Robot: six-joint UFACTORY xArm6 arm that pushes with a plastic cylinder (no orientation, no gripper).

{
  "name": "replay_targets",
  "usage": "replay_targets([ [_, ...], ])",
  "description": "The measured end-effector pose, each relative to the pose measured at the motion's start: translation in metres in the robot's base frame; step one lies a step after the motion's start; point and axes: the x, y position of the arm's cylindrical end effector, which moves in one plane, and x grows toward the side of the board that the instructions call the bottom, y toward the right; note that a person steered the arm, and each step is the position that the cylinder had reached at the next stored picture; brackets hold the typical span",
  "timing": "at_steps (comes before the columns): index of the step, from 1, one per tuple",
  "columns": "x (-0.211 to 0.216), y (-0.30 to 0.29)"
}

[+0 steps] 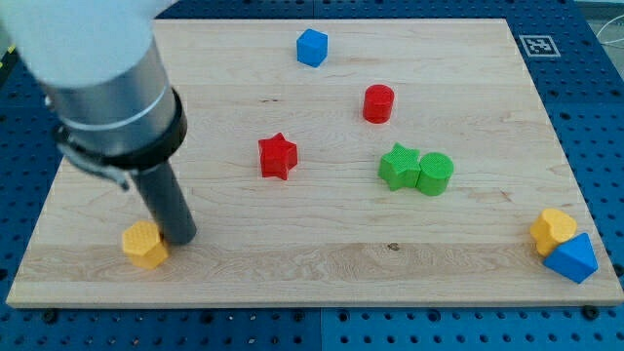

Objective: Move your arm closer to the blue cube

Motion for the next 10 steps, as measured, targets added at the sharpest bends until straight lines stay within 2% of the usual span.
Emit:
replay_targets([
  [1, 0.004, -0.001],
  [3, -0.090, -0.006],
  [4, -0.133, -0.030],
  [7, -0.144, -0.033],
  [9, -0.239, -0.035],
  [10, -0.281, -0.011],
])
